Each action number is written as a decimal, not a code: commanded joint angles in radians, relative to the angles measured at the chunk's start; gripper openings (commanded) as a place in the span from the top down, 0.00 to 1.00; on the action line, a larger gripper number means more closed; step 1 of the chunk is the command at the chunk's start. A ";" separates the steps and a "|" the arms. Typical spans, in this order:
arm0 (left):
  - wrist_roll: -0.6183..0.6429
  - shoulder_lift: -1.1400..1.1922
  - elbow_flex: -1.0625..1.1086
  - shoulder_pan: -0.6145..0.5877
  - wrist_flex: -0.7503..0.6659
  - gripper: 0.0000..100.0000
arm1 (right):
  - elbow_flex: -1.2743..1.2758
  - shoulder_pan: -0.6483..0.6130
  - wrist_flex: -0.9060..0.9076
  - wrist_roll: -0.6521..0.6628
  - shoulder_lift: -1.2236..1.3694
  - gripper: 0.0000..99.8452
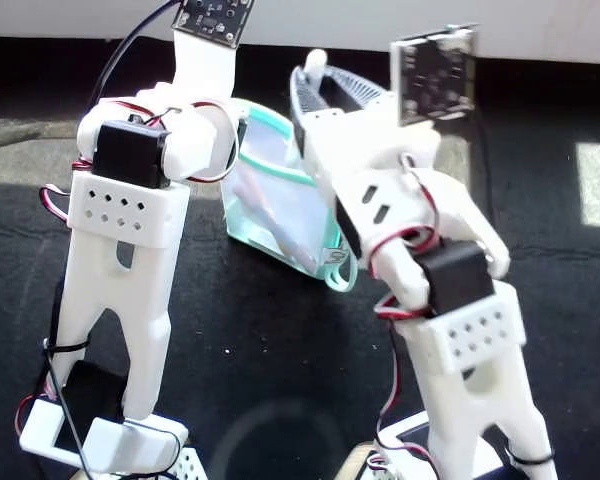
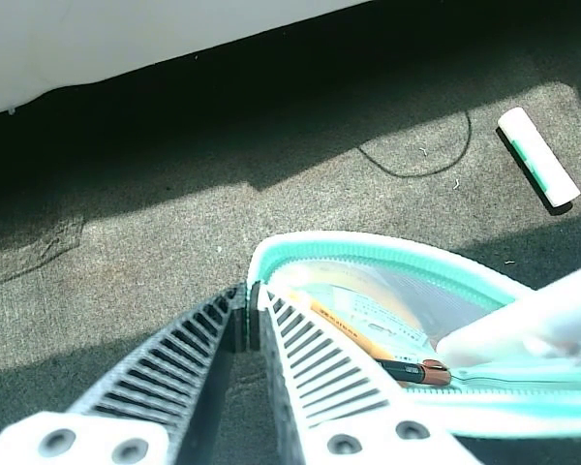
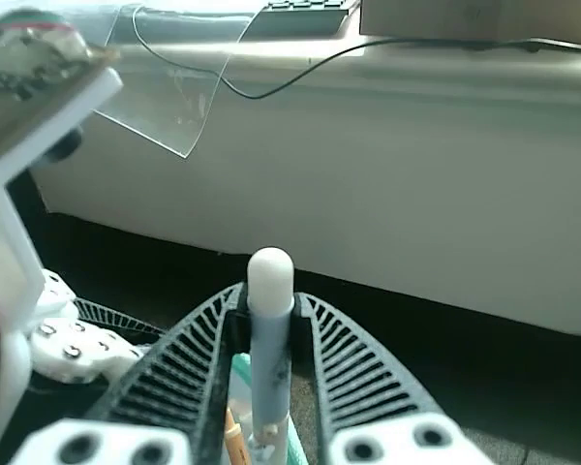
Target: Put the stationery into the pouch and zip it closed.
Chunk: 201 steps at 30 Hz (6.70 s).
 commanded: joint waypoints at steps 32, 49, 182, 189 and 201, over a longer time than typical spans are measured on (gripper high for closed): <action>0.002 0.056 0.016 0.048 0.054 0.99 | -0.344 0.473 0.335 0.054 0.185 0.89; 0.002 0.058 0.022 0.048 0.049 0.99 | -1.009 0.527 0.440 0.210 1.374 0.76; 0.000 0.058 0.021 0.042 0.048 0.99 | 0.492 0.496 0.479 0.267 0.183 0.99; 0.000 0.058 0.022 0.047 0.048 0.99 | 0.068 0.437 0.544 0.149 -0.157 0.99; 0.000 0.058 0.022 0.047 0.051 0.99 | -0.134 0.047 0.147 0.000 -0.091 0.99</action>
